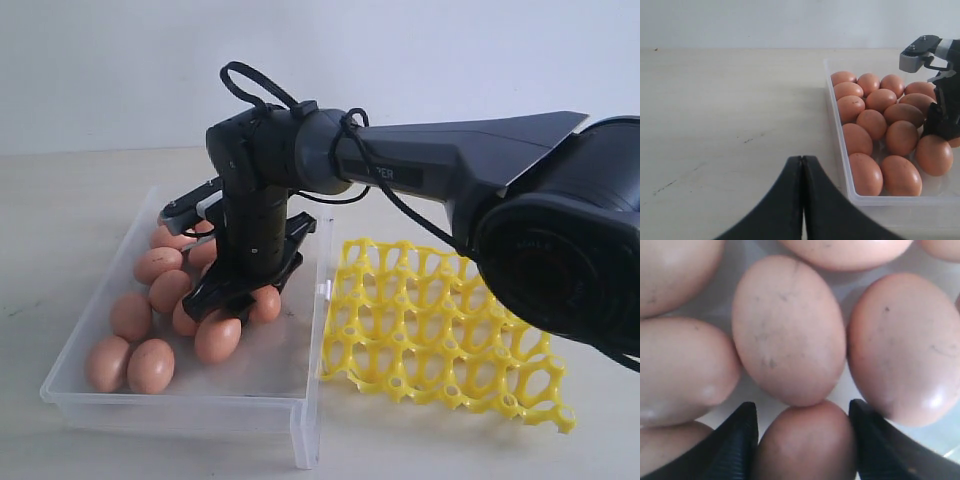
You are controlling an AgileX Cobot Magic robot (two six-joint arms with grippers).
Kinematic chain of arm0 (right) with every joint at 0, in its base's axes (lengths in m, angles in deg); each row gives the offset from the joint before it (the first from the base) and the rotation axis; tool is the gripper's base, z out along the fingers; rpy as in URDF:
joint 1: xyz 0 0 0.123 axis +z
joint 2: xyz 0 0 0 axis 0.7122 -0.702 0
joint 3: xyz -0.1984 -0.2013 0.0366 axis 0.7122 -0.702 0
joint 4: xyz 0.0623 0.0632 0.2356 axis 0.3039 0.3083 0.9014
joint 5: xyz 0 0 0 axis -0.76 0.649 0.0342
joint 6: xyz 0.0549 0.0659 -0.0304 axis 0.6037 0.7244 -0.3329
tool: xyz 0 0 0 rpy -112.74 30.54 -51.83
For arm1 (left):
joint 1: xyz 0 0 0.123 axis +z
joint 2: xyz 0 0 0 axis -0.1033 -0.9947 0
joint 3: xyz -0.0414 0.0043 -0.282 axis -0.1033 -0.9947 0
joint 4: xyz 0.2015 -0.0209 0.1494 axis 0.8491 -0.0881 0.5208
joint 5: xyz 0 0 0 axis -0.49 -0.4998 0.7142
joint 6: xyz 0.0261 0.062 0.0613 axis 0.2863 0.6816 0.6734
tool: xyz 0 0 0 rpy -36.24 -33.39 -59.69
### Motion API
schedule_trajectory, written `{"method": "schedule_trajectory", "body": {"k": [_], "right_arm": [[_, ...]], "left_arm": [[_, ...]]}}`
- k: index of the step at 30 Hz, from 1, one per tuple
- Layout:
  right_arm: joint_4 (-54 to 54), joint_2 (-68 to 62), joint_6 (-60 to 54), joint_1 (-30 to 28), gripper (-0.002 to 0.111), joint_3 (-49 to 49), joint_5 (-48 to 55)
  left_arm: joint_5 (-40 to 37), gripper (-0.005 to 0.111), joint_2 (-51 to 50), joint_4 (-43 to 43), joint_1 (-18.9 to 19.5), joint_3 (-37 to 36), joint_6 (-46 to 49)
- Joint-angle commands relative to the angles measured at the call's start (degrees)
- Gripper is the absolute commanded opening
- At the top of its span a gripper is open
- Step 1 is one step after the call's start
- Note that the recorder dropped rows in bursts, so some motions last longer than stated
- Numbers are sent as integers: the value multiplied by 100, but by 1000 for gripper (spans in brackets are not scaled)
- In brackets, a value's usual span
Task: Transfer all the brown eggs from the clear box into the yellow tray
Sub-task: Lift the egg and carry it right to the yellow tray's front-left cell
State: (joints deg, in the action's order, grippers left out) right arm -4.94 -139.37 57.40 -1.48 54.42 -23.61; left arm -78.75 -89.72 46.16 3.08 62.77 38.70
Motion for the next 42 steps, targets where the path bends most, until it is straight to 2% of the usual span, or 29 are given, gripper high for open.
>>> {"method": "schedule_trajectory", "body": {"k": [1, 6, 8, 11, 12, 21, 32, 36, 42], "right_arm": [[40, -32, -40, 4, 53, 25, -173], [40, -32, -29, 4, 50, 25, -199], [122, -32, -29, 4, 36, 25, -176], [199, -20, -57, 4, 3, 25, -140], [199, 1, -97, 4, 0, 25, -127], [351, 471, -134, 4, 0, 25, -217], [340, 1463, -85, 136, 0, -55, -1122], [351, 1984, -85, 136, 0, -642, -1837], [340, 3173, -30, 136, 0, -2433, -3380]], "left_arm": [[22, 0, 32, -14, 6, 23, 12], [22, 0, 32, -14, 6, 23, 12], [22, 0, 32, -14, 6, 23, 12], [22, 0, 32, -14, 6, 23, 12], [22, 0, 32, -14, 6, 23, 12], [22, 0, 32, -14, 6, 23, 12], [22, 0, 32, -14, 6, 23, 12], [22, 0, 32, -14, 6, 23, 12], [22, 0, 32, -14, 6, 23, 12]]}}
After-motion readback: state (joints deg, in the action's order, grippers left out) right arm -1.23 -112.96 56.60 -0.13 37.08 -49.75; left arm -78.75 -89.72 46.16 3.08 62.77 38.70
